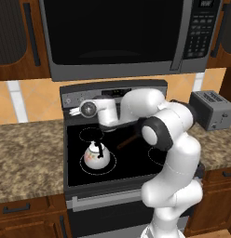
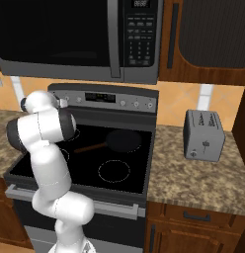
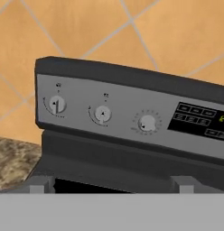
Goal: Pick the kettle from the counter and place it on a stove burner. Then turn the burner on.
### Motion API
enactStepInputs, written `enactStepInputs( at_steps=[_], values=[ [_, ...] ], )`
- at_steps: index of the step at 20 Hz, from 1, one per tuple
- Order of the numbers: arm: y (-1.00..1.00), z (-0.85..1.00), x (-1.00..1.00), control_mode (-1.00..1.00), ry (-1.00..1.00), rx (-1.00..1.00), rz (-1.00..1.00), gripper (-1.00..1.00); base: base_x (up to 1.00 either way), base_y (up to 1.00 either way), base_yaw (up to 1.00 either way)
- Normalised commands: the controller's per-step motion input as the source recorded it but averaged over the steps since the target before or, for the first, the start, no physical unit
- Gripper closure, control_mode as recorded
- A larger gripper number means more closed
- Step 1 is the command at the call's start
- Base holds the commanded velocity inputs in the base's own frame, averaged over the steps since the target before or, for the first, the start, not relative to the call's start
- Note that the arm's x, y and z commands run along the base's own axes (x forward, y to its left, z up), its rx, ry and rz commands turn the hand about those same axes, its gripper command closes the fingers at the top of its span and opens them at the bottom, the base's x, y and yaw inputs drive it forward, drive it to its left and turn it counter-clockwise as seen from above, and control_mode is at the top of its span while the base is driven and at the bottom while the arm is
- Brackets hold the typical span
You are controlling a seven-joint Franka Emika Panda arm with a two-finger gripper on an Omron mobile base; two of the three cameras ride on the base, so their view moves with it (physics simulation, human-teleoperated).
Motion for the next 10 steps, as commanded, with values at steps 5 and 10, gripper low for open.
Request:
enactStepInputs(
  at_steps=[5, 10],
  values=[
    [0.00, 0.00, 0.09, -1.00, -0.06, 0.00, 0.00, -1.00, 0.00, 0.00, 0.00],
    [0.17, 0.00, 0.10, -1.00, -0.07, 0.00, -0.01, -1.00, 0.00, 0.00, 0.00]
  ],
)
